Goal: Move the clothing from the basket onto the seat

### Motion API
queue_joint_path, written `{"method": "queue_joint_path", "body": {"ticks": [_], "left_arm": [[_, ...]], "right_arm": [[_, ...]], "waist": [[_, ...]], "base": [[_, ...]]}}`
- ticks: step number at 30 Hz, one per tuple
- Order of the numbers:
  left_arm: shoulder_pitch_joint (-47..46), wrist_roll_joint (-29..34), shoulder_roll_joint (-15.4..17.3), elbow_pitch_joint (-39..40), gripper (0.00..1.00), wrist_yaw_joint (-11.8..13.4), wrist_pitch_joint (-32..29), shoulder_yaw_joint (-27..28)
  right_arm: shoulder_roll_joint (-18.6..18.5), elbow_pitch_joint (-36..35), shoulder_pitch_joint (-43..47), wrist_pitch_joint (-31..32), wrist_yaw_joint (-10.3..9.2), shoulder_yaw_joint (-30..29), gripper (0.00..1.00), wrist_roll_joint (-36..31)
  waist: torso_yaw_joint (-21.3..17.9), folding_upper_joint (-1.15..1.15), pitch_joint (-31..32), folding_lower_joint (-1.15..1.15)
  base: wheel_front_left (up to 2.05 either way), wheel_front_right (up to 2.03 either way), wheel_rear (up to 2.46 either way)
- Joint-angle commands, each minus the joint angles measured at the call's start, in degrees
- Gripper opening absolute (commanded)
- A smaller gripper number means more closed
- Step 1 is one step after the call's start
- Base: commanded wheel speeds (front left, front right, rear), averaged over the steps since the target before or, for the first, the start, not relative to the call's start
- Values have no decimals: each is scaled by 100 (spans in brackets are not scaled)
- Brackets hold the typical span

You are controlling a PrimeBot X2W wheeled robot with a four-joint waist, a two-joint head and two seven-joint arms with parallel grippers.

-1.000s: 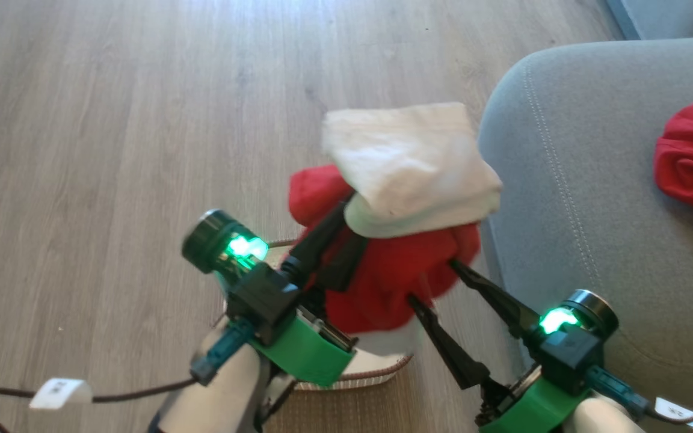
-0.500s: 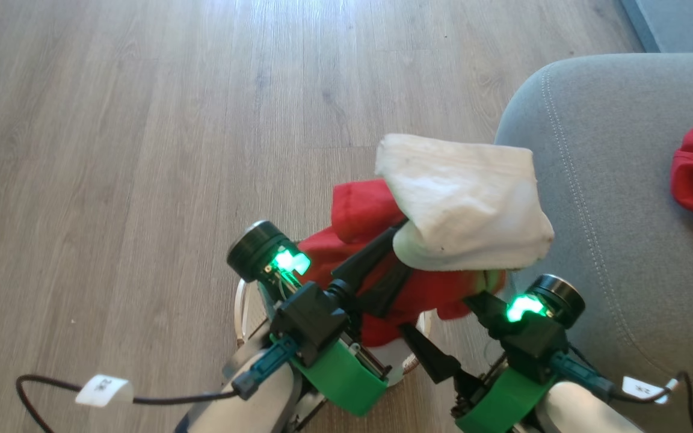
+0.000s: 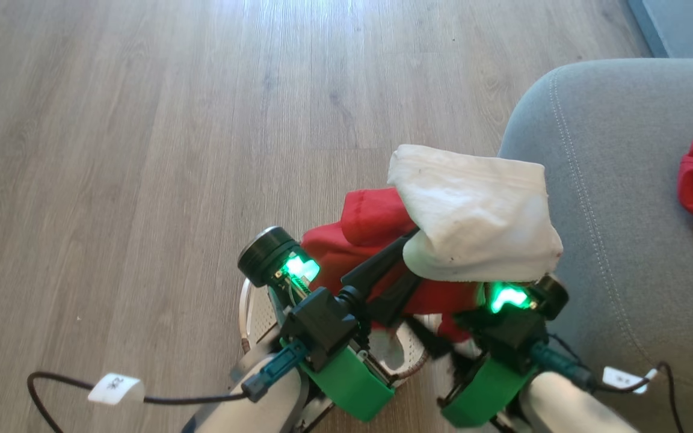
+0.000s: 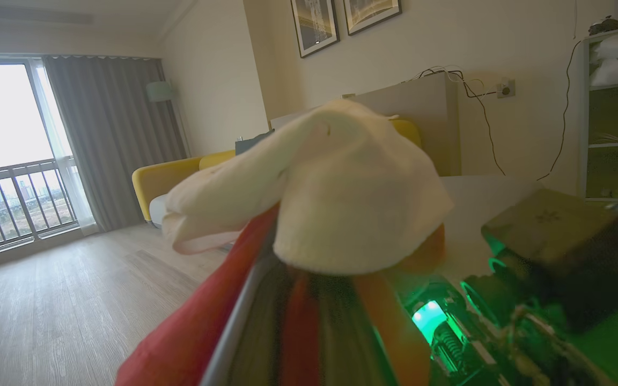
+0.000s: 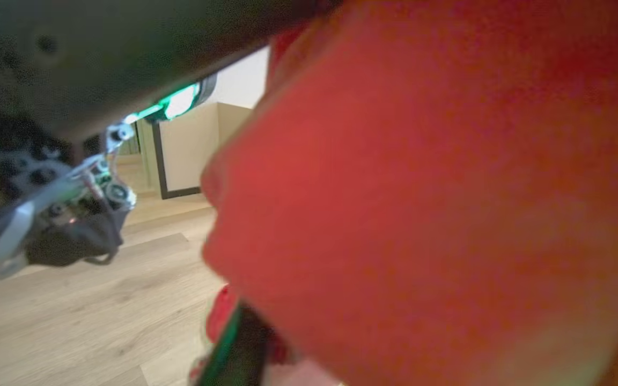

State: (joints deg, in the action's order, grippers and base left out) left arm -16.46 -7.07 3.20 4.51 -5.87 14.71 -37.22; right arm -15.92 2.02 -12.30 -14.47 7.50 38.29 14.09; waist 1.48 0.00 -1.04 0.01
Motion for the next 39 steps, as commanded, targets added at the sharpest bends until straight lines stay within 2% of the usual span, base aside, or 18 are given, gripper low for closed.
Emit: {"method": "queue_joint_path", "body": {"ticks": [1, 13, 21, 32, 33, 35, 39], "left_arm": [[-240, -8, -32, 168, 0, -7, 29, 168], [-161, 108, -32, -24, 0, 62, 29, 504], [-34, 184, -32, -234, 0, 23, 29, 779], [43, 191, -32, -206, 0, -109, 29, 529], [41, 187, -32, -202, 12, -114, 29, 515], [34, 178, -32, -175, 100, -124, 29, 490], [37, 159, -32, -145, 100, -135, 29, 483]], "right_arm": [[98, -168, -113, -52, -1, -119, 0, -15], [296, -393, 126, -52, -1, -740, 0, 85], [431, -594, 289, -52, -1, -1408, 0, 74], [560, -729, 261, -52, -1, -1698, 0, -199], [568, -743, 255, -52, -1, -1706, 0, -221], [565, -771, 241, -52, -1, -1702, 0, -292], [596, -809, 239, -52, -1, -1741, 0, -352]], "waist": [[6, 0, 14, -1], [21, 0, 1, -1], [1, 0, 4, -1], [61, 0, -1, -1], [66, 0, -3, -1], [76, 0, -9, -1], [93, 0, -10, -1]], "base": [[0, 0, 0], [0, 0, 0], [0, 0, 0], [0, 0, 0], [0, 0, 0], [0, 0, 0], [0, 0, 0]]}}
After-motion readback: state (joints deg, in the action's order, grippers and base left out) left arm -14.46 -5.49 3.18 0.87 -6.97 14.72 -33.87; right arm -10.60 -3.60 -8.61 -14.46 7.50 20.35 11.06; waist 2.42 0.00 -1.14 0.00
